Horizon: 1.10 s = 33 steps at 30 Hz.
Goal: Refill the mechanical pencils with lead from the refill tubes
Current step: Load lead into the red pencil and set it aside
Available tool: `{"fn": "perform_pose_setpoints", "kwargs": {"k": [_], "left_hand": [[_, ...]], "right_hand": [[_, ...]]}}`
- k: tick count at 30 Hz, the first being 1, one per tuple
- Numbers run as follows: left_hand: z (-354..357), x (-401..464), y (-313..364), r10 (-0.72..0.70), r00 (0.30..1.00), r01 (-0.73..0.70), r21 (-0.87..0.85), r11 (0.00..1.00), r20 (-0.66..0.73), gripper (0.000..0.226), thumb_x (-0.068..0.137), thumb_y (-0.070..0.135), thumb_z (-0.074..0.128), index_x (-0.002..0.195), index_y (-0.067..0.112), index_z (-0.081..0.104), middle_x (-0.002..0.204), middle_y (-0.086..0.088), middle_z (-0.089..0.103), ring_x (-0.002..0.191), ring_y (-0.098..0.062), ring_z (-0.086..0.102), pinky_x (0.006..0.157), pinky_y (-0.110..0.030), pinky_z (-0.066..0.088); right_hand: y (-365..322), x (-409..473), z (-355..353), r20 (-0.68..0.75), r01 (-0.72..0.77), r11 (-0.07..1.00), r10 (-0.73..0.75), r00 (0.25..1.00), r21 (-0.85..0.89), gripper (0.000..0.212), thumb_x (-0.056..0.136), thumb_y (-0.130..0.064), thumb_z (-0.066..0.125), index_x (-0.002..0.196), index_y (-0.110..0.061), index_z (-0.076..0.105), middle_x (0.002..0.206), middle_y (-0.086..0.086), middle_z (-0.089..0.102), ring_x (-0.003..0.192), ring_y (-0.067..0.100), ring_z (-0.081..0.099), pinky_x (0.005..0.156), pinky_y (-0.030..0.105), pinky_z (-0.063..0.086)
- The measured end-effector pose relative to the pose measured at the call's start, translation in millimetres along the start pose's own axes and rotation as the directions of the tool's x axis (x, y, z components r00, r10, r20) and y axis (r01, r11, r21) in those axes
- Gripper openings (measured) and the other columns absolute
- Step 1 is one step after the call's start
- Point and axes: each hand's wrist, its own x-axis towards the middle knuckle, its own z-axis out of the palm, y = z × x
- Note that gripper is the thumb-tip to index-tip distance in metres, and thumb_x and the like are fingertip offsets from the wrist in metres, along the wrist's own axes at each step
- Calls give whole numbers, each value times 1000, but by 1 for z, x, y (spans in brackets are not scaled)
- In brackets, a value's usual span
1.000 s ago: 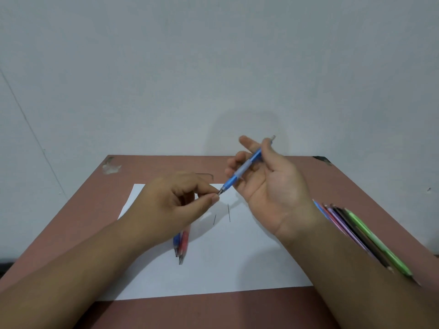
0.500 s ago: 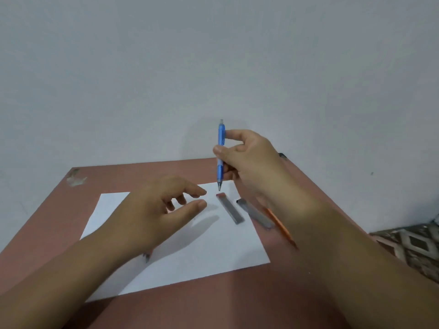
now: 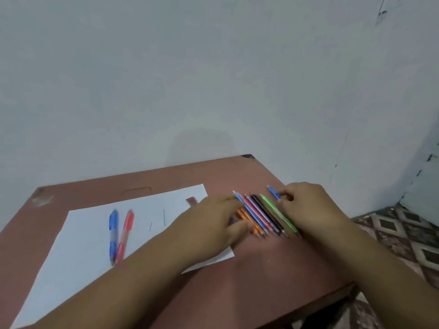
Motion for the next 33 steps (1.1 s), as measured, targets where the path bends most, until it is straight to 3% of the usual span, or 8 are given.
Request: {"fn": "perform_pose_setpoints", "kwargs": {"k": [3,9,13,18,22,26,29,33], "left_hand": [[13,12,8,1,1000,-4,81,997,28,54,98,62,43,143,32,50,149,10,47,135,-10,42,107,-31,38],[22,20,12,39,997,-50,186,981,62,58,96,67,41,139,31,54,139,8,56,126,-13,49,106,-36,41],[21,18,12,56,997,-67,200,977,56,58,95,67,43,140,31,53,138,9,57,125,-13,50,108,-34,39],[15,13,12,71,997,-75,140,987,38,57,96,62,47,143,29,52,144,7,55,131,-10,44,108,-27,33],[8,4,7,58,998,-60,106,993,23,56,95,62,48,143,34,50,146,12,51,130,-4,42,98,-16,29],[0,-18,-16,-14,999,9,118,993,38,54,94,68,44,141,42,48,151,21,44,135,3,35,102,-11,25],[-15,-41,-34,-131,990,122,155,980,45,54,93,70,41,142,47,44,158,28,27,146,3,22,114,-20,20],[-43,-78,-65,-255,967,250,144,957,14,62,86,77,38,143,52,41,155,36,24,144,9,20,116,-24,23]], "right_hand": [[11,1,10,20,16,996,-15,1000,-87,26,96,-21,59,116,-18,76,109,5,73,100,21,63,79,27,45],[14,-4,19,-4,58,997,-58,998,-59,26,98,-21,51,105,-18,76,83,1,61,77,18,58,65,29,44],[14,-8,22,-27,71,996,-73,997,-47,24,98,-23,50,93,-16,73,83,2,64,77,18,59,70,35,52],[11,-11,20,-27,81,996,-82,996,-44,24,101,-27,50,100,-20,73,89,-2,64,82,14,59,75,33,53],[10,-13,19,-53,98,993,-102,993,-72,24,101,-30,51,108,-21,72,96,-3,61,89,14,57,80,30,51],[-2,-15,20,-83,181,977,-191,978,-111,28,102,-35,50,121,-26,70,106,-4,61,93,11,55,79,25,48],[-20,-14,24,-57,305,941,-316,947,-146,31,103,-38,49,127,-29,67,111,-7,64,96,9,54,81,22,47],[-47,-13,38,-37,480,866,-489,872,-137,24,101,-37,48,99,-30,71,87,-13,53,96,17,49,81,36,51]]}}
